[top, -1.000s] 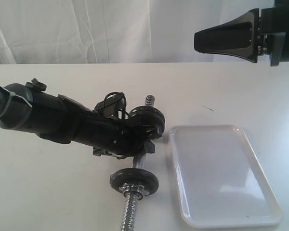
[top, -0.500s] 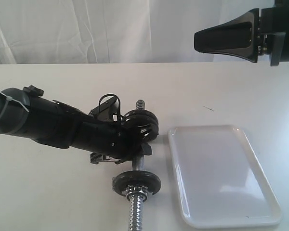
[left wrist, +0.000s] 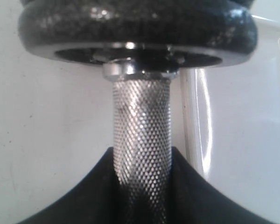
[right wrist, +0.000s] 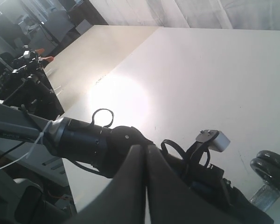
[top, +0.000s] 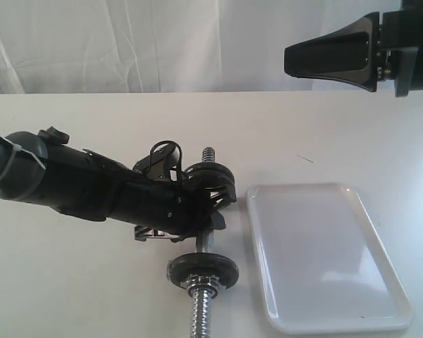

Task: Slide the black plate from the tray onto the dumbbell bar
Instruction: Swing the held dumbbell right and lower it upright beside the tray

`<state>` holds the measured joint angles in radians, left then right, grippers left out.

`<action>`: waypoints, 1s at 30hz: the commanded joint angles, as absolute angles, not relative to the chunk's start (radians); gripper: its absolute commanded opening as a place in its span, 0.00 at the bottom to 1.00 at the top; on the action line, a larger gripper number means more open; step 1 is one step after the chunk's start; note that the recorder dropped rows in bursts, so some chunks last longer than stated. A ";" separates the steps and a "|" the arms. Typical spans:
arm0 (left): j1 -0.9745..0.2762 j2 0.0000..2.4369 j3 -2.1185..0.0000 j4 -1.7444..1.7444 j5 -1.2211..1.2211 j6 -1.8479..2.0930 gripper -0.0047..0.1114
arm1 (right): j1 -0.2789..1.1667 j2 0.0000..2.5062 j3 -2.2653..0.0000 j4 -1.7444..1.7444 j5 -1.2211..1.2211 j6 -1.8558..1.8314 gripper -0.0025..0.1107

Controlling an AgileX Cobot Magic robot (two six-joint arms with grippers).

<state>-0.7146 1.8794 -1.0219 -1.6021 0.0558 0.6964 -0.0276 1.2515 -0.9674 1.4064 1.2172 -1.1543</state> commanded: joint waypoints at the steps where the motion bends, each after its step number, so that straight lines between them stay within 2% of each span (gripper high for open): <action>1: -0.723 1.805 -1.047 -1.614 0.141 0.714 0.04 | -0.030 1.246 -0.963 1.421 1.221 -1.155 0.02; 30: -0.723 1.805 -1.047 -1.614 0.105 0.654 0.04 | -0.030 1.246 -0.963 1.421 1.221 -1.155 0.02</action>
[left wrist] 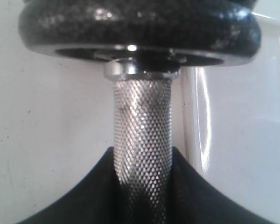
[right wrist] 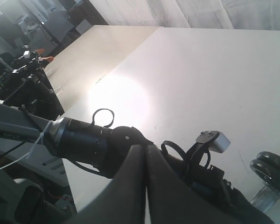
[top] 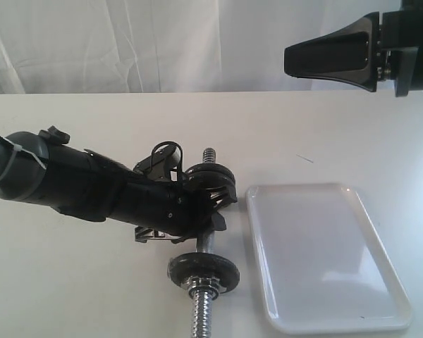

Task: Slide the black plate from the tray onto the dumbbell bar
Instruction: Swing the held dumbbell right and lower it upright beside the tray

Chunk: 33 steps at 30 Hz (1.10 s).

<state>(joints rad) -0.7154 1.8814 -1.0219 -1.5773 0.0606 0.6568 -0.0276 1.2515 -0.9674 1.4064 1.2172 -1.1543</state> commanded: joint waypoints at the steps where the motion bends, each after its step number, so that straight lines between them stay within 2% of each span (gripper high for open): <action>1: -0.723 1.805 -1.047 -1.606 0.105 0.654 0.04 | -0.030 1.246 -0.963 1.421 1.221 -1.155 0.02; 12: -0.723 1.805 -1.047 -1.595 0.105 0.661 0.05 | -0.030 1.246 -0.963 1.421 1.221 -1.155 0.02; 14: -0.723 1.805 -1.047 -1.595 0.103 0.661 0.10 | -0.030 1.246 -0.963 1.421 1.221 -1.155 0.02; 18: -0.723 1.805 -1.047 -1.595 0.103 0.661 0.27 | -0.030 1.246 -0.963 1.421 1.221 -1.155 0.02; 21: -0.723 1.805 -1.047 -1.595 0.103 0.661 0.35 | -0.030 1.246 -0.963 1.421 1.221 -1.155 0.02; 24: -0.723 1.805 -1.047 -1.595 0.103 0.661 0.38 | -0.030 1.246 -0.963 1.421 1.221 -1.155 0.02; 33: -0.723 1.805 -1.047 -1.592 0.103 0.661 0.38 | -0.030 1.246 -0.963 1.421 1.221 -1.155 0.02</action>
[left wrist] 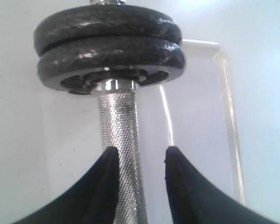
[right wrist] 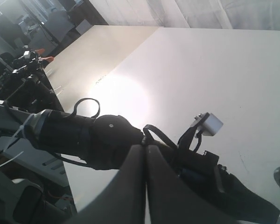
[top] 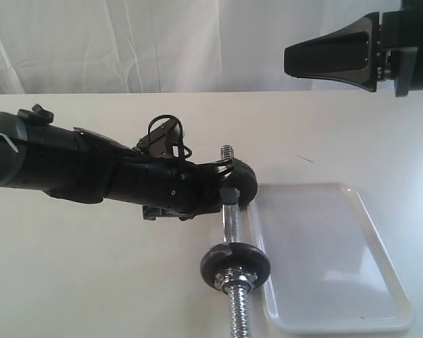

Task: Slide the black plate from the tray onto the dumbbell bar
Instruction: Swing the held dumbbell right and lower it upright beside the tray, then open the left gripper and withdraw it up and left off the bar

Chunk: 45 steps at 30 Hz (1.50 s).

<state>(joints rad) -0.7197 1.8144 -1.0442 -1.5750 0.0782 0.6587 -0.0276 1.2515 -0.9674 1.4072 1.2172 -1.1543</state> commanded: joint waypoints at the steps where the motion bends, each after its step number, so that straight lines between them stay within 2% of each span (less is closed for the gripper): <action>1: -0.723 1.805 -1.047 -1.592 0.103 0.661 0.38 | -0.030 1.246 -0.963 1.421 1.221 -1.155 0.02; 27: -0.721 1.804 -1.047 -1.533 0.099 0.661 0.37 | -0.030 1.246 -0.963 1.421 1.221 -1.155 0.02; 31: -0.721 1.797 -1.047 -1.419 0.101 0.661 0.30 | -0.030 1.246 -0.963 1.421 1.221 -1.155 0.02; 39: -0.721 1.719 -1.047 -1.251 0.107 0.661 0.04 | -0.030 1.246 -0.963 1.421 1.221 -1.155 0.02; 45: -0.686 1.627 -1.047 -1.148 0.159 0.653 0.04 | -0.030 1.246 -0.963 1.421 1.221 -1.155 0.02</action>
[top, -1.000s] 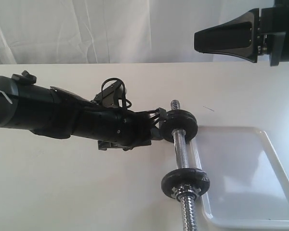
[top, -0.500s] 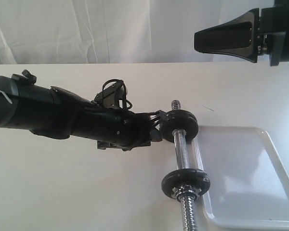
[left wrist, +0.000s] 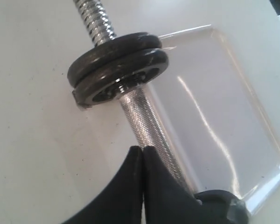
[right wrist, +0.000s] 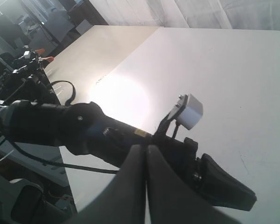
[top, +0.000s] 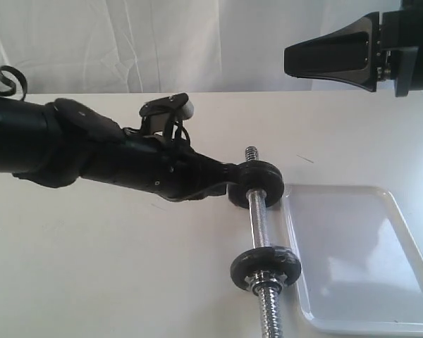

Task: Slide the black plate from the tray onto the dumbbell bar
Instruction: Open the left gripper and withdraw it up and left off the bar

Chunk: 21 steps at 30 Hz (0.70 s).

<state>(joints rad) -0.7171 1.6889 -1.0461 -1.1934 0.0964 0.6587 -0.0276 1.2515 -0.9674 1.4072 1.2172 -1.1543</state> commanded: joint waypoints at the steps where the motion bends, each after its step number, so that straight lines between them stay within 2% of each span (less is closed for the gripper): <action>1: -0.666 1.609 -1.047 -1.128 0.190 0.653 0.04 | -0.030 1.246 -0.963 1.421 1.221 -1.155 0.02; 6: -0.564 1.541 -1.047 -0.994 0.345 0.603 0.04 | -0.030 1.246 -0.963 1.419 1.221 -1.155 0.02; 10: -0.508 1.478 -1.047 -0.735 0.425 0.420 0.04 | -0.030 1.246 -0.963 1.419 1.221 -1.155 0.02; 14: -0.498 1.397 -1.047 -0.458 0.450 0.209 0.04 | -0.030 1.246 -0.963 1.419 1.221 -1.155 0.02; 21: -0.498 1.261 -1.047 -0.188 0.483 0.010 0.04 | -0.030 1.246 -0.963 1.417 1.221 -1.155 0.02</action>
